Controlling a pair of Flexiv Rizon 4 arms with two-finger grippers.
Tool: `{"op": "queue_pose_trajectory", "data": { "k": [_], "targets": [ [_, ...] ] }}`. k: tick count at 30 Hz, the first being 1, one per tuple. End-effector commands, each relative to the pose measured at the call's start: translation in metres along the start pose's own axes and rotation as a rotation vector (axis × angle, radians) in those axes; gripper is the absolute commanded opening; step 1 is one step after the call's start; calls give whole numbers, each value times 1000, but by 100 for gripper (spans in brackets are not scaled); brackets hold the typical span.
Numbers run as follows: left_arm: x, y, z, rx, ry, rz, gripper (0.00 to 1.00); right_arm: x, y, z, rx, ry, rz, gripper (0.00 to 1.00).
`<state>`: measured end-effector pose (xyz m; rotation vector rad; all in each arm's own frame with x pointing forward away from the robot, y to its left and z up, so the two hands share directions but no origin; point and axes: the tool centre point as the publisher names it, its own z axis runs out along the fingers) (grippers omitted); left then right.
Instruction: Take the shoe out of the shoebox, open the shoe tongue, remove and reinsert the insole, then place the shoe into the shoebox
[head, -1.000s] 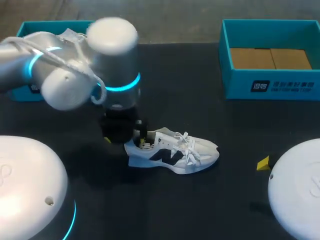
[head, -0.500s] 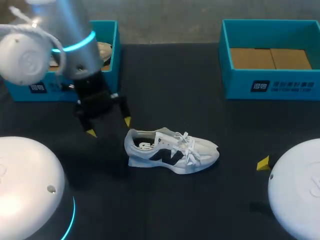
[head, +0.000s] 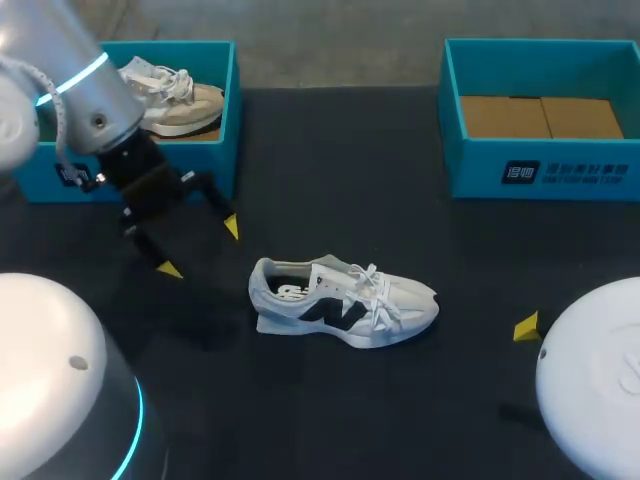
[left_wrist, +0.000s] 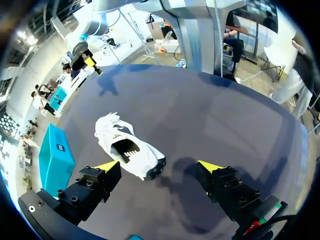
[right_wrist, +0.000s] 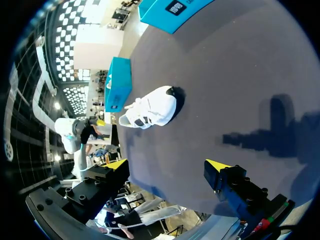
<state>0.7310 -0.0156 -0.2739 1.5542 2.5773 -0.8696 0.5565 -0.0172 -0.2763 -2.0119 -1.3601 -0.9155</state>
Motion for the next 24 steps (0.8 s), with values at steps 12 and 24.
{"op": "queue_pose_trajectory", "data": {
  "k": [12, 24],
  "targets": [
    [1, -1, 1, -5, -4, 1, 100, 1, -2, 0, -4, -3, 0, 100],
    [23, 11, -5, 83, -251, -275, 100, 1, -2, 0, -4, -3, 0, 100]
  ]
}}
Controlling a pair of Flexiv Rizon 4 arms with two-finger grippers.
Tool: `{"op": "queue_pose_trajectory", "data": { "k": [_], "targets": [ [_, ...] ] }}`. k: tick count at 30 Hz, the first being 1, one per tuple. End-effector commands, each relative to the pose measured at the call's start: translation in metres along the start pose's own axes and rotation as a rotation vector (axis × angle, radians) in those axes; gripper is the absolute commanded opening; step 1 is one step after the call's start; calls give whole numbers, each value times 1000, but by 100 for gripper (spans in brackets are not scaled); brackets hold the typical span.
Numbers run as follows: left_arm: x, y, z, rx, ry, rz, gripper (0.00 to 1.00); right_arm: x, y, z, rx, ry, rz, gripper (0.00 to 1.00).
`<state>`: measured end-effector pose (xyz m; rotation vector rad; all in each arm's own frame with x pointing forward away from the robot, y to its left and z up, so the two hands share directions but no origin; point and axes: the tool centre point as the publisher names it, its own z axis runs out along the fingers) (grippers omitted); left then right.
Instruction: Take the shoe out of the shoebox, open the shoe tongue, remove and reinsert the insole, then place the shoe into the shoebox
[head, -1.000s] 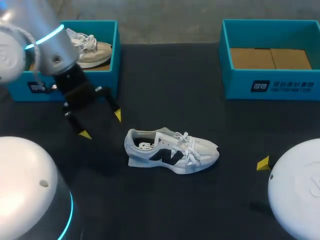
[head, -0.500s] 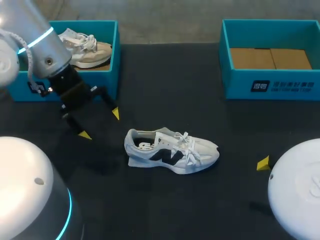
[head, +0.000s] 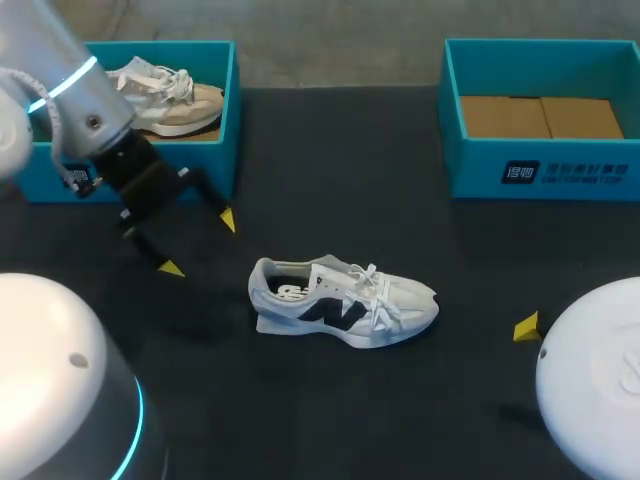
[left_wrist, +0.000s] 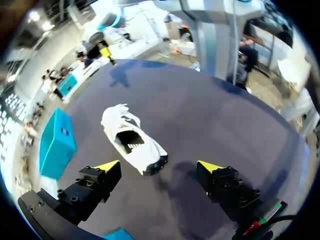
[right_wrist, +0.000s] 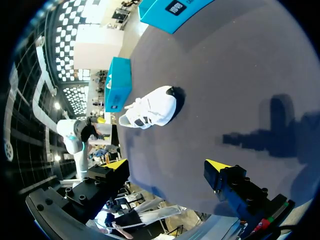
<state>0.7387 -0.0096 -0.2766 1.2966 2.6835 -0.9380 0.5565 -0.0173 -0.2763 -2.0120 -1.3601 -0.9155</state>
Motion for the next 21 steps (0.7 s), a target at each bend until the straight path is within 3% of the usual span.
{"op": "queue_pose_trajectory", "data": {
  "k": [1, 8, 21],
  "targets": [
    [23, 5, -5, 94, -207, -145, 100, 1, -2, 0, -4, -3, 0, 100],
    [33, 9, 7, 320, -318, -322, 100, 1, -2, 0, -4, -3, 0, 100],
    [34, 22, 45, 418, -354, -475, 100, 1, -2, 0, -4, -3, 0, 100]
  ]
}}
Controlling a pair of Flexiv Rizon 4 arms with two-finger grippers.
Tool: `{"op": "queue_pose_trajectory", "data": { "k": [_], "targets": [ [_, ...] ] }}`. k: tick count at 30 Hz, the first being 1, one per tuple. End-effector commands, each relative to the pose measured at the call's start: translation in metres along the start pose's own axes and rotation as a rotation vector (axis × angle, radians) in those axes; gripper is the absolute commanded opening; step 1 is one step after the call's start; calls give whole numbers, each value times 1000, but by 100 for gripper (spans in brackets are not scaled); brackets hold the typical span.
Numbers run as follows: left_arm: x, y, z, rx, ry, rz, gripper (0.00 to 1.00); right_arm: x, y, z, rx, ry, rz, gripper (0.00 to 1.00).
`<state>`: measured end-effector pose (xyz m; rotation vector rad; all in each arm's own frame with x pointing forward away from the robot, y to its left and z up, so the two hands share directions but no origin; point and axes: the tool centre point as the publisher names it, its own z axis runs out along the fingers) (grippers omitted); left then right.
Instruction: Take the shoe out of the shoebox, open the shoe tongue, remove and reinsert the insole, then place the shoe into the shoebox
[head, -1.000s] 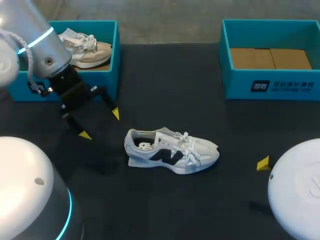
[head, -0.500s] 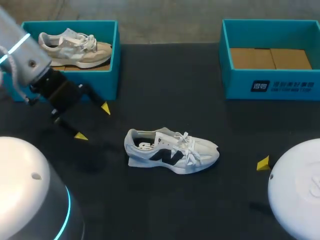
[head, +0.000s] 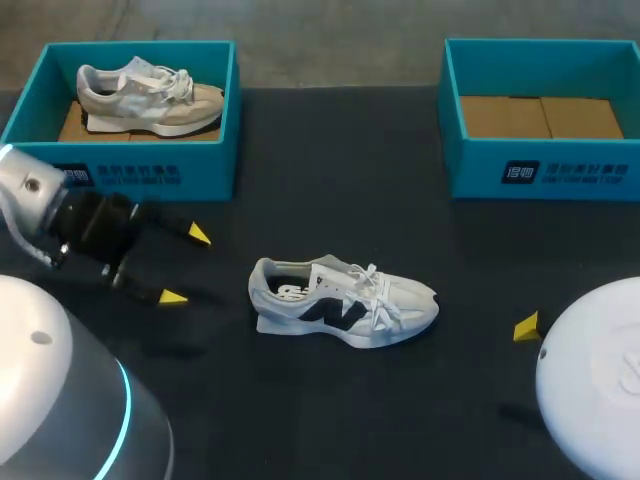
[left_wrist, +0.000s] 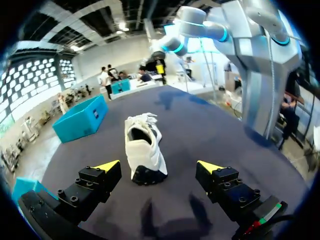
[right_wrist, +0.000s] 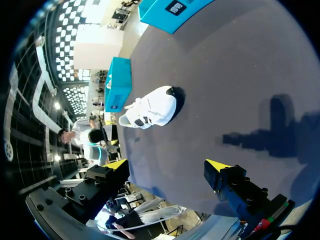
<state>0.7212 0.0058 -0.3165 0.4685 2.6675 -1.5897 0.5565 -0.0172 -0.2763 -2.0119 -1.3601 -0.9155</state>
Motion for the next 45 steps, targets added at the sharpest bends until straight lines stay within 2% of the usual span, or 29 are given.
{"op": "queue_pose_trajectory", "data": {
  "k": [1, 7, 15, 30, 36, 38, 45],
  "targets": [
    [2, 16, 18, 60, -2, -26, 100, 1, -2, 0, -4, -3, 0, 100],
    [7, 20, 34, 100, 28, -96, 100, 1, -2, 0, -4, -3, 0, 100],
    [8, 30, 45, 115, -12, -234, 100, 1, -2, 0, -4, -3, 0, 100],
    [8, 30, 45, 115, -12, -234, 100, 1, -2, 0, -4, -3, 0, 100],
    [-6, 35, 57, 152, -100, -334, 100, 1, -2, 0, -4, -3, 0, 100],
    [-10, 37, 62, 175, -98, -357, 100, 1, -2, 0, -4, -3, 0, 100],
    [-14, 40, 76, 164, -66, -348, 100, 1, -2, 0, -4, -3, 0, 100]
  ]
}}
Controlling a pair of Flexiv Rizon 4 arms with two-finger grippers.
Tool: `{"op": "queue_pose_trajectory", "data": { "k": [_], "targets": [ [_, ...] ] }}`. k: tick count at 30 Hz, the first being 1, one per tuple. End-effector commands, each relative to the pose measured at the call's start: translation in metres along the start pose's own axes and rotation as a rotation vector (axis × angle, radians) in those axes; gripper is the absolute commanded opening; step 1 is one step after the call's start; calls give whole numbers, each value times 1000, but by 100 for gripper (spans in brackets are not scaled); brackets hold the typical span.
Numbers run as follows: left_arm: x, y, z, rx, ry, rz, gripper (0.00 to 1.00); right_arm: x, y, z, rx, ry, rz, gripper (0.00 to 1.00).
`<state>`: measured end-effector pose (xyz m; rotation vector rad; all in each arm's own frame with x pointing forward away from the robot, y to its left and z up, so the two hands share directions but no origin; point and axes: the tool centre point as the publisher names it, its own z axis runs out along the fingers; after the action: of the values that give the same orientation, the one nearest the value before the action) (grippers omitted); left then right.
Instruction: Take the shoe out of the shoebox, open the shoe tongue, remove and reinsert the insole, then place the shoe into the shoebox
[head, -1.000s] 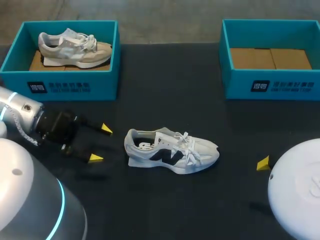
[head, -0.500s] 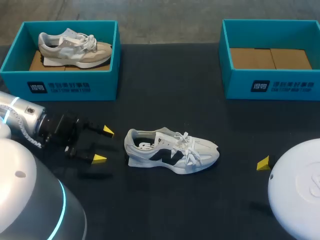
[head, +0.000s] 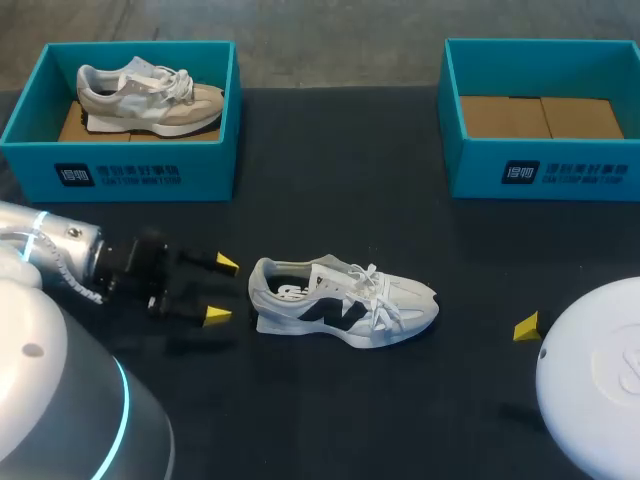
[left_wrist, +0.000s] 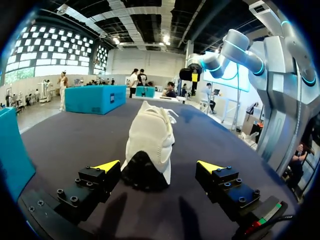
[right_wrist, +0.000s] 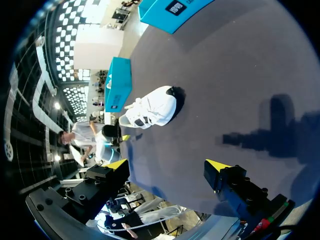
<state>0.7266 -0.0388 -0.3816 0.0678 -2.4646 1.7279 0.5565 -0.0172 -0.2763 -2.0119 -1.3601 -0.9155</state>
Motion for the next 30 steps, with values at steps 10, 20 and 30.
{"op": "queue_pose_trajectory", "data": {
  "k": [10, 20, 30],
  "targets": [
    [-18, 11, 24, -26, 7, 0, 100, 1, -2, 0, -4, -3, 0, 100],
    [-26, 15, 37, -14, 17, 7, 100, 1, -2, 0, -4, -3, 0, 100],
    [-23, 11, 45, -13, 31, 21, 100, 1, -2, 0, -4, -3, 0, 100]
  ]
}}
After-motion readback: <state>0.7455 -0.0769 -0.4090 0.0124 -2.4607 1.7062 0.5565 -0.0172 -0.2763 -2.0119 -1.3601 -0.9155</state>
